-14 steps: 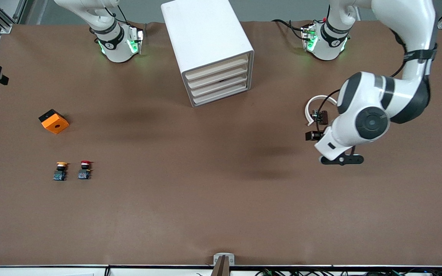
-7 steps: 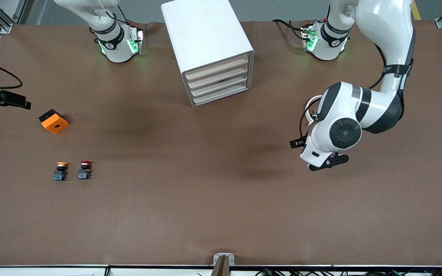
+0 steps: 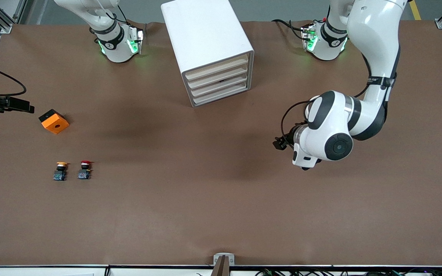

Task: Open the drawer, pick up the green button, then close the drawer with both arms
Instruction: 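Reach the left gripper to the drawer handle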

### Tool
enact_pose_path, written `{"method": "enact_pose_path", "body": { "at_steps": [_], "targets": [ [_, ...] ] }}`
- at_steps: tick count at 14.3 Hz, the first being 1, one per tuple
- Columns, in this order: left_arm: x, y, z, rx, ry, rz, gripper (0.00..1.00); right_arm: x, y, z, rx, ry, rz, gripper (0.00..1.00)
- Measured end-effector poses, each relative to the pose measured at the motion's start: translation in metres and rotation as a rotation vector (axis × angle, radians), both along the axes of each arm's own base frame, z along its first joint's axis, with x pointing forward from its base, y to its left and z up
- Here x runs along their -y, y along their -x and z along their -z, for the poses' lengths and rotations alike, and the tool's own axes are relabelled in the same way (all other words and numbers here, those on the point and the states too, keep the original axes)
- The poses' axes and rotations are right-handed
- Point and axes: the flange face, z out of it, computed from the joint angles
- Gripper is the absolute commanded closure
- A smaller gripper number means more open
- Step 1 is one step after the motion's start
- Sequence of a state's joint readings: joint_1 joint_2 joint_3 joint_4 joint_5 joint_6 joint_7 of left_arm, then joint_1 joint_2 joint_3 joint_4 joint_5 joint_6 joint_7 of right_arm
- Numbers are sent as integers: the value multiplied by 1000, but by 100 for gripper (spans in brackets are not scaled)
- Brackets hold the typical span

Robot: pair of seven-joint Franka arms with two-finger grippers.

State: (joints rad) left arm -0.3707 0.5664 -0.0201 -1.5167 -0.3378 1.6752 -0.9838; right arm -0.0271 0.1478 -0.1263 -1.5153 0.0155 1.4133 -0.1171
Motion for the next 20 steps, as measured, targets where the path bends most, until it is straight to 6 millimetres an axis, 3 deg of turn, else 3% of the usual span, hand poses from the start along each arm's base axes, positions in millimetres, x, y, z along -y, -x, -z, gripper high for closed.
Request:
{"method": "enact_pose_path", "body": {
  "at_steps": [5, 11, 15, 20],
  "targets": [
    [14, 6, 43, -193, -20, -258, 0, 5, 1, 0, -1, 0, 10, 0],
    [31, 13, 76, -444, -151, -572, 0, 6, 1, 0, -2, 1, 10, 0],
    [47, 30, 101, -619, -256, -684, 0, 7, 1, 0, -2, 3, 12, 0],
    [52, 48, 133, -826, -374, -762, 0, 8, 1, 0, -2, 3, 13, 0]
  ]
}}
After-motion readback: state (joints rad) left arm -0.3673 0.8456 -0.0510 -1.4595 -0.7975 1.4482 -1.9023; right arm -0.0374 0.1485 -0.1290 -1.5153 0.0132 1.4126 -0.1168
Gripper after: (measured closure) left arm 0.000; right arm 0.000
